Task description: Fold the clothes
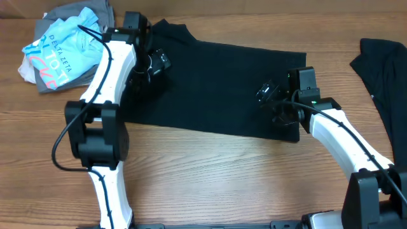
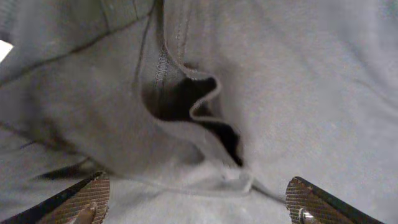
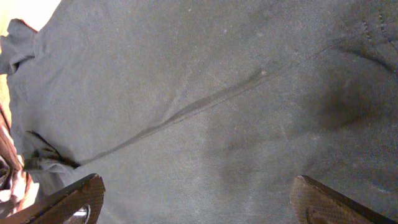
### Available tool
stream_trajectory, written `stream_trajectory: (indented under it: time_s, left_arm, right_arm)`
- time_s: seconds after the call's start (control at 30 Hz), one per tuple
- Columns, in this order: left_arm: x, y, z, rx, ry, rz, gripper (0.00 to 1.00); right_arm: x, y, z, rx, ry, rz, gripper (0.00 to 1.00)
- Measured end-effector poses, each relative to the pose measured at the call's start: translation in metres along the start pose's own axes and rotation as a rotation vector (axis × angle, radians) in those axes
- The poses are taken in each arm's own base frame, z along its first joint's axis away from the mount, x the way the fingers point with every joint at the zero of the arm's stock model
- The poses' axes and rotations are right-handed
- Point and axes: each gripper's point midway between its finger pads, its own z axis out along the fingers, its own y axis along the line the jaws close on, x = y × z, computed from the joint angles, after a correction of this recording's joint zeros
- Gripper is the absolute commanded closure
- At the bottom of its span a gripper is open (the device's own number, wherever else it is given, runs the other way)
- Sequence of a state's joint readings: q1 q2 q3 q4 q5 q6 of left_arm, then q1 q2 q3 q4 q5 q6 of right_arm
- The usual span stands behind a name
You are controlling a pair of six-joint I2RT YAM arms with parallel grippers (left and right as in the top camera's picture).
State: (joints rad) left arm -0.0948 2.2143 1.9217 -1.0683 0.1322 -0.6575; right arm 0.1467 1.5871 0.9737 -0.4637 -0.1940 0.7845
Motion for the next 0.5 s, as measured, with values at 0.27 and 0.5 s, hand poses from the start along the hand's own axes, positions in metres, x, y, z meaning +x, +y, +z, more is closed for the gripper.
stream_trajectory:
  time_s: [0.27, 0.5]
  left_arm:
    - [0.004, 0.003, 0.034, -0.008, 0.057, -0.054, 0.25]
    - [-0.007, -0.008, 0.037, 0.039, 0.016, -0.072, 0.56]
  right_arm:
    - [0.000, 0.000, 0.000, 0.000, 0.000, 0.000, 0.00]
    - [0.000, 0.000, 0.000, 0.000, 0.000, 0.000, 0.00]
